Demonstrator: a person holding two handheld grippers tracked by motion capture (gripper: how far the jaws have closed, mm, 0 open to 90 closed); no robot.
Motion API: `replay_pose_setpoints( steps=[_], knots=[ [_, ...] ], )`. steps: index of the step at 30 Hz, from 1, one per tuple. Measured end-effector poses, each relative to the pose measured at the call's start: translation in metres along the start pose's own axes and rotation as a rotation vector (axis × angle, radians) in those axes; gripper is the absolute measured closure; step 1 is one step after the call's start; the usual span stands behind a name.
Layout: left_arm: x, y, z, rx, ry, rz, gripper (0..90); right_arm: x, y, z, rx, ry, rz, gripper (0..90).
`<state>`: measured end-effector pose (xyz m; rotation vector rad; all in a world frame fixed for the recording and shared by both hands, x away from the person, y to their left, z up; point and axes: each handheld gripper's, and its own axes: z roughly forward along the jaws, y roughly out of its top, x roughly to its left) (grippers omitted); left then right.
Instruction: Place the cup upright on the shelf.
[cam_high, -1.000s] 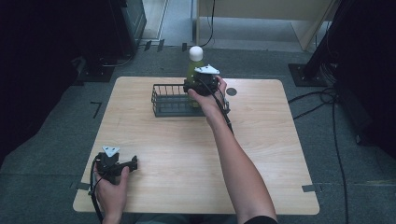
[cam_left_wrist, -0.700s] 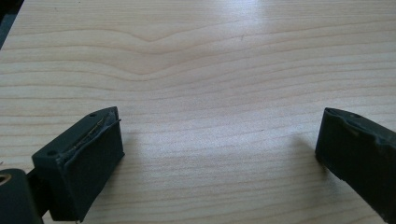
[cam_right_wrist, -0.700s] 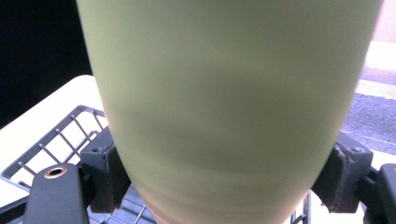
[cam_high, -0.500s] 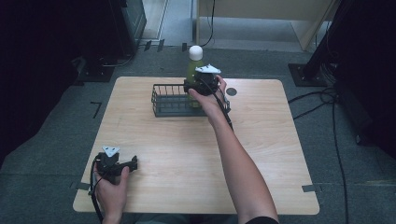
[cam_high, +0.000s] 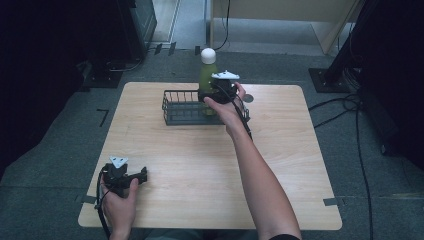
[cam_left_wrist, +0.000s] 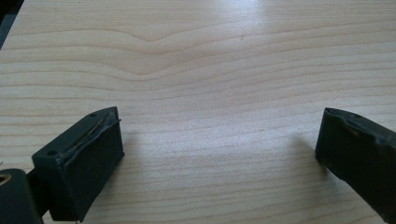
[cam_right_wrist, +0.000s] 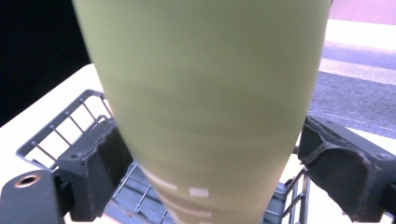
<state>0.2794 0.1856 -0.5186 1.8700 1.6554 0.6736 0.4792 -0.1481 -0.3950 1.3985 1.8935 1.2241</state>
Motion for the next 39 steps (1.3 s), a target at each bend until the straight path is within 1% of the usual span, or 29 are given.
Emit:
replay_pose_setpoints(
  steps=[4,8,14,21,25,28,34,39],
  knots=[
    [0.0,0.0,0.0,0.0,0.0,0.0,1.1,-0.001,-0.003,-0.004,0.006,0.03,0.005,5.0],
    [0.0,0.0,0.0,0.0,0.0,0.0,1.1,-0.002,-0.007,-0.011,0.011,0.046,0.003,1.2],
    [0.0,0.0,0.0,0.0,0.0,0.0,1.1,-0.006,-0.015,-0.023,0.013,0.052,-0.002,0.0],
    [0.0,0.0,0.0,-0.001,0.0,0.0,1.1,-0.013,-0.023,-0.043,0.009,0.051,-0.005,0.0],
    [0.0,0.0,0.0,0.0,0.0,0.0,1.1,-0.015,-0.029,-0.058,0.011,0.052,-0.004,0.0],
    [0.0,0.0,0.0,0.0,0.0,0.0,1.1,-0.017,-0.033,-0.068,0.019,0.042,-0.008,0.0],
    [0.0,0.0,0.0,0.0,-0.001,0.0,1.1,-0.023,-0.042,-0.087,0.033,0.023,0.01,0.0],
    [0.0,0.0,0.0,0.0,0.0,0.0,1.1,-0.029,-0.05,-0.102,0.023,0.017,0.016,0.0]
  ],
)
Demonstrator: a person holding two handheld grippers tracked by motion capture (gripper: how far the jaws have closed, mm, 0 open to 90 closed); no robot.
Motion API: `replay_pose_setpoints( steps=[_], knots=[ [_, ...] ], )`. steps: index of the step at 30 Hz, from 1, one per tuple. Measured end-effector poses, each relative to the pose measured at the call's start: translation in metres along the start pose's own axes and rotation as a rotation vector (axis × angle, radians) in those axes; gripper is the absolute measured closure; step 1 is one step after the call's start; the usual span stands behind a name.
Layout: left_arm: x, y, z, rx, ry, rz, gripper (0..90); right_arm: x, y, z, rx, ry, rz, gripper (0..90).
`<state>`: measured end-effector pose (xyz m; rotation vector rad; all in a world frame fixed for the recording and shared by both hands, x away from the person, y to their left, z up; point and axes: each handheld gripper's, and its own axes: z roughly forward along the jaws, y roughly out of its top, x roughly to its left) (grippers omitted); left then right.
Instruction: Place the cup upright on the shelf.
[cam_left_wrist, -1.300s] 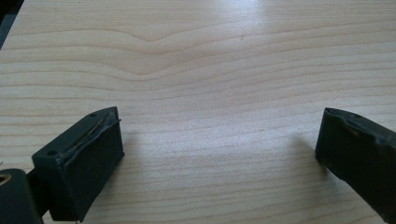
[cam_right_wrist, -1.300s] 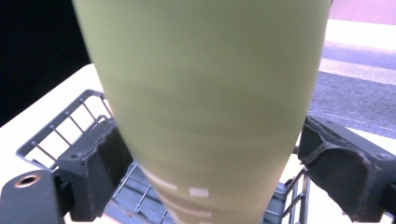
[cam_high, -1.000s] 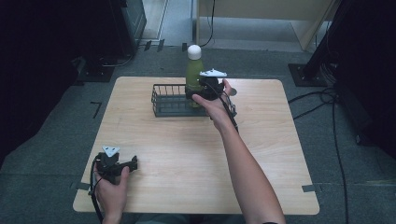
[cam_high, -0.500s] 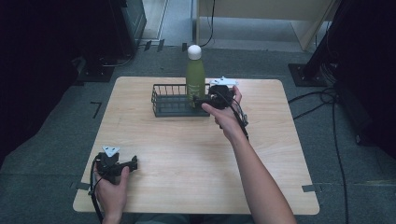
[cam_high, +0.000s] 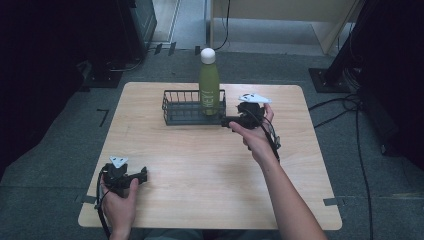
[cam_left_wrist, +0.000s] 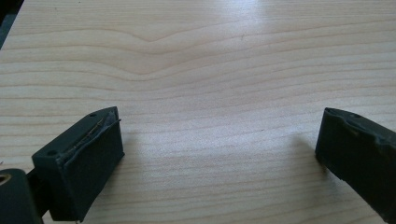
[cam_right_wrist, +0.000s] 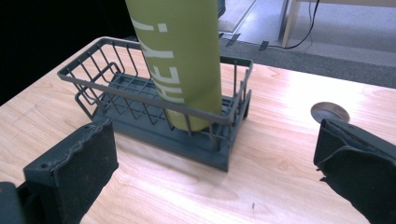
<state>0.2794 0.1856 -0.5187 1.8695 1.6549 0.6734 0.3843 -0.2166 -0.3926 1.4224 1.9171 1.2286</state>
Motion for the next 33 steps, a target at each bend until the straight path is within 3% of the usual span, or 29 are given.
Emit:
replay_pose_setpoints(
  steps=[8,19,33],
  knots=[
    [0.0,0.0,0.0,0.001,0.0,0.0,1.1,-0.012,-0.017,-0.019,0.004,-0.033,-0.011,0.0],
    [0.0,0.0,0.0,0.001,0.001,0.001,1.1,-0.04,-0.044,-0.041,0.01,-0.073,0.025,0.0],
    [0.0,0.0,0.0,-0.001,0.001,0.001,1.1,-0.062,-0.078,-0.063,0.019,-0.108,0.053,0.0]
  ],
)
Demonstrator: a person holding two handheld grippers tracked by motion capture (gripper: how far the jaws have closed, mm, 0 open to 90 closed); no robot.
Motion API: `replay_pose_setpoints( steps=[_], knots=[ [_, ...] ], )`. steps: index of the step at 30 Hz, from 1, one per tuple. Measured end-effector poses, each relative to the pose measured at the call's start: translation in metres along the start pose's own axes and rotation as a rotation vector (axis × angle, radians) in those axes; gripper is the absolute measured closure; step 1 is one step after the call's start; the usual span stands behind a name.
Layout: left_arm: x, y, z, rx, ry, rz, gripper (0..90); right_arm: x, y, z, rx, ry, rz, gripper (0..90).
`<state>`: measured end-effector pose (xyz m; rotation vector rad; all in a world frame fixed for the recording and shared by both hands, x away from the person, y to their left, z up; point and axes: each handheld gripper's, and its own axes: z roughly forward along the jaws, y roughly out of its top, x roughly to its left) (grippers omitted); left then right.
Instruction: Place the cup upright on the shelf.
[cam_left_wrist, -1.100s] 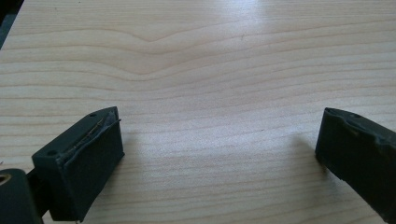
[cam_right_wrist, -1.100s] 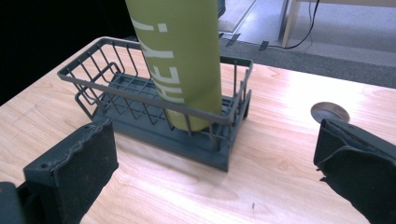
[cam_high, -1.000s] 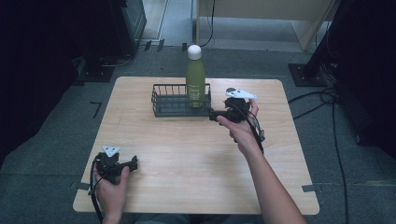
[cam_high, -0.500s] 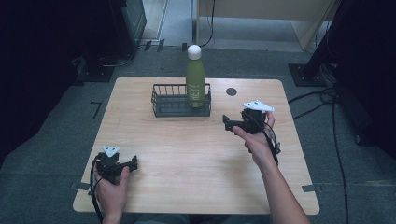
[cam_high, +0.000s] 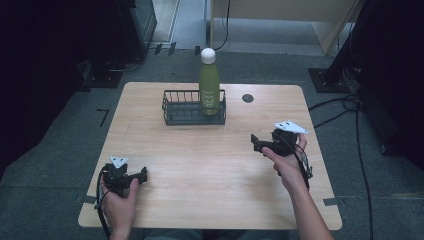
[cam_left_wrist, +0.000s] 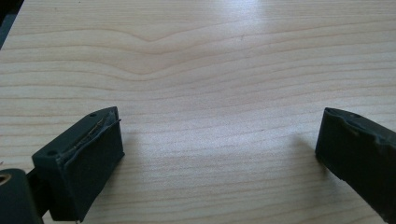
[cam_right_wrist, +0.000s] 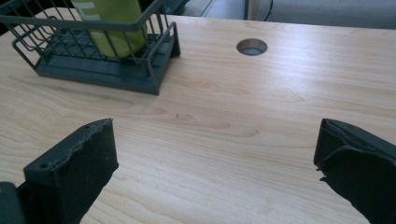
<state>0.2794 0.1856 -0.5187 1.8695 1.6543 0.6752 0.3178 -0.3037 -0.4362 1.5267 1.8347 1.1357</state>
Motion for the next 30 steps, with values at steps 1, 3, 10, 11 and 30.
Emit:
replay_pose_setpoints(
  steps=[1,3,10,11,30],
  knots=[
    [0.0,0.0,0.0,0.0,0.0,0.0,1.1,-0.001,-0.002,-0.001,0.001,-0.002,0.003,0.0],
    [0.0,0.0,0.0,0.0,0.0,-0.001,1.1,-0.006,-0.007,-0.004,0.003,-0.011,0.008,0.0],
    [0.0,0.0,0.0,0.002,0.0,0.002,1.1,-0.022,-0.027,-0.014,0.005,-0.04,0.041,0.0],
    [0.0,0.0,0.0,0.002,0.0,0.002,1.1,-0.024,-0.03,-0.015,0.005,-0.041,0.046,0.0],
    [0.0,0.0,0.0,0.002,0.001,0.002,1.1,-0.07,-0.088,-0.047,0.044,-0.113,0.118,0.0]
  ],
)
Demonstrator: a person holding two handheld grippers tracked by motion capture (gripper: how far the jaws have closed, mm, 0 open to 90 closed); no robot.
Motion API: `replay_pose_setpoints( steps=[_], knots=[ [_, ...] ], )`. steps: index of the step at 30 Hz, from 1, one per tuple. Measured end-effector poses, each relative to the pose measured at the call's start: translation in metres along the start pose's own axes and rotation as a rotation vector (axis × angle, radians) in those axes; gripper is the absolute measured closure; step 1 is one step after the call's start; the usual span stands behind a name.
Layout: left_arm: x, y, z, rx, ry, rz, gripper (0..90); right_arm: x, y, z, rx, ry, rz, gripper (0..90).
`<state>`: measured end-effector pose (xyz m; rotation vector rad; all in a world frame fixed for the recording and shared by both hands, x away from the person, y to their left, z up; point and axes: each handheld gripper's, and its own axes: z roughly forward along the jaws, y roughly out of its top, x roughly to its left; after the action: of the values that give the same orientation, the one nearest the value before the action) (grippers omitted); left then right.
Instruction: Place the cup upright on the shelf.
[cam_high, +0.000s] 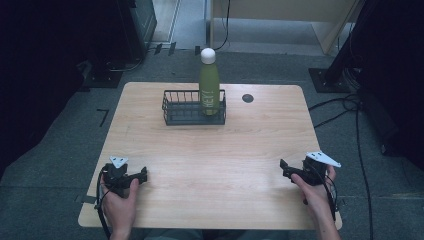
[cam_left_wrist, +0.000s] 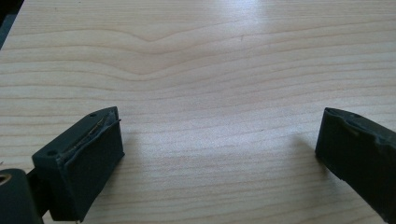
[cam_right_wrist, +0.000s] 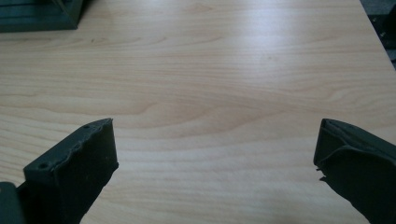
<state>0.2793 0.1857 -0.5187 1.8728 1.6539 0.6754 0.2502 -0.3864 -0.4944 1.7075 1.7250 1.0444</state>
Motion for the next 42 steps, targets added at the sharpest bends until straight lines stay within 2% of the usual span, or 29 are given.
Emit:
replay_pose_setpoints(
  steps=[13,21,26,32,42],
  knots=[
    [0.0,0.0,0.0,0.0,0.0,0.0,1.1,-0.031,-0.028,-0.019,0.03,-0.058,0.03,0.0],
    [0.0,0.0,0.0,0.001,0.0,0.0,1.1,-0.04,-0.044,-0.023,0.073,-0.105,0.029,0.0],
    [0.0,0.0,0.0,0.001,0.0,0.0,1.1,-0.041,-0.048,-0.023,0.102,-0.13,0.009,0.1],
    [0.0,0.0,0.0,0.0,0.0,-0.001,1.1,-0.035,-0.049,-0.021,0.129,-0.162,-0.047,0.6],
    [0.0,0.0,0.0,0.001,-0.001,0.001,1.1,-0.033,-0.049,-0.02,0.136,-0.13,-0.077,0.6]
  ],
)
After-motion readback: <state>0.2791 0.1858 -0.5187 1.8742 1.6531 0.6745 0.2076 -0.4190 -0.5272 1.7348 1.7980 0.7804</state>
